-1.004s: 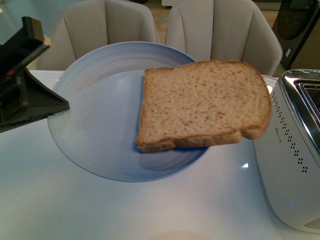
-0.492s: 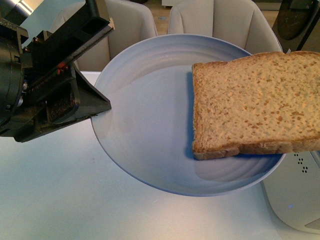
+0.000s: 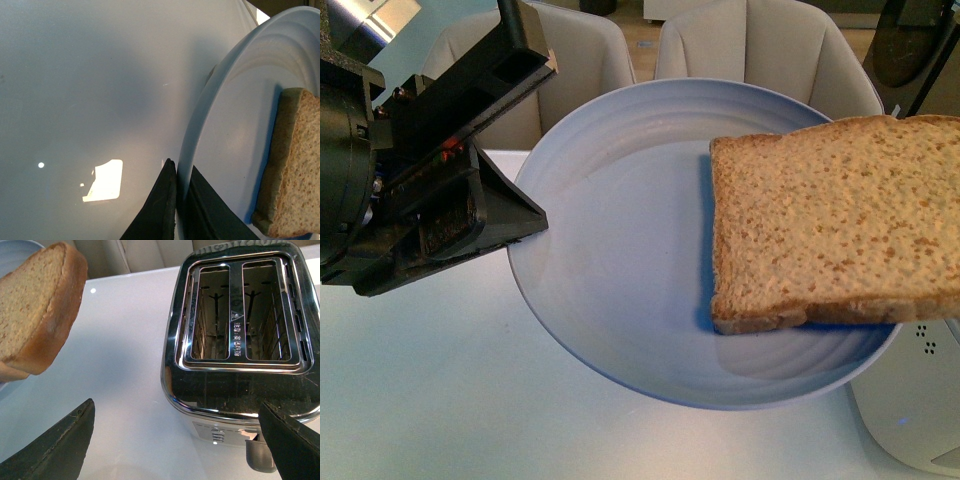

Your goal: Left arm holds plate, right arm toasts bread

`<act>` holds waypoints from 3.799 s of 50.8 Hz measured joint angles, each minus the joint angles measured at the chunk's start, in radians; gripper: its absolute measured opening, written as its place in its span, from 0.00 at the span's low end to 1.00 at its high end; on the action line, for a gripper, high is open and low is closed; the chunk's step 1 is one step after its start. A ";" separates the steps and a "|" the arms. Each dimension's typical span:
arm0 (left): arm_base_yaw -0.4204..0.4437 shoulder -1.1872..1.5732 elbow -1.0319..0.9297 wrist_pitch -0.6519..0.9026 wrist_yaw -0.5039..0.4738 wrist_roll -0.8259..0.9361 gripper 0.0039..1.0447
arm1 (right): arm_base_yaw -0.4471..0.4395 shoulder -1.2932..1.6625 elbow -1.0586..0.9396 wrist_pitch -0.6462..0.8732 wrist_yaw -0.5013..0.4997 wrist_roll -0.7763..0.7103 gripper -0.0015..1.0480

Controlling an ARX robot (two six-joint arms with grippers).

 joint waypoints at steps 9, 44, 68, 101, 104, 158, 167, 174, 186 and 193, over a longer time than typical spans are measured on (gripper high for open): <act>0.001 0.000 0.000 0.000 -0.003 -0.001 0.03 | 0.044 0.035 0.047 0.021 0.032 0.027 0.92; 0.000 0.000 0.000 0.000 -0.003 -0.001 0.03 | 0.288 0.443 0.148 0.359 -0.045 0.437 0.92; 0.000 0.000 0.000 0.000 -0.003 -0.001 0.03 | 0.346 0.714 0.187 0.534 -0.051 0.589 0.88; 0.000 0.000 0.000 0.000 -0.002 -0.002 0.03 | 0.211 0.596 0.228 0.457 -0.116 0.606 0.03; 0.000 0.000 0.000 0.000 -0.002 -0.002 0.03 | 0.187 0.576 0.244 0.435 -0.117 0.588 0.03; 0.000 -0.002 0.000 0.000 0.000 -0.008 0.03 | 0.091 0.858 0.353 0.547 0.290 -0.115 0.03; 0.000 -0.002 0.000 0.000 -0.001 -0.008 0.03 | 0.109 0.919 0.353 0.575 0.330 -0.126 0.03; 0.000 -0.002 0.000 0.000 0.000 -0.008 0.03 | 0.117 0.954 0.353 0.572 0.356 -0.132 0.03; 0.000 -0.003 0.000 0.000 -0.001 -0.008 0.03 | 0.138 0.939 0.353 0.510 0.387 -0.137 0.03; 0.000 -0.003 0.000 0.000 0.000 -0.008 0.03 | 0.141 0.933 0.353 0.462 0.387 -0.137 0.03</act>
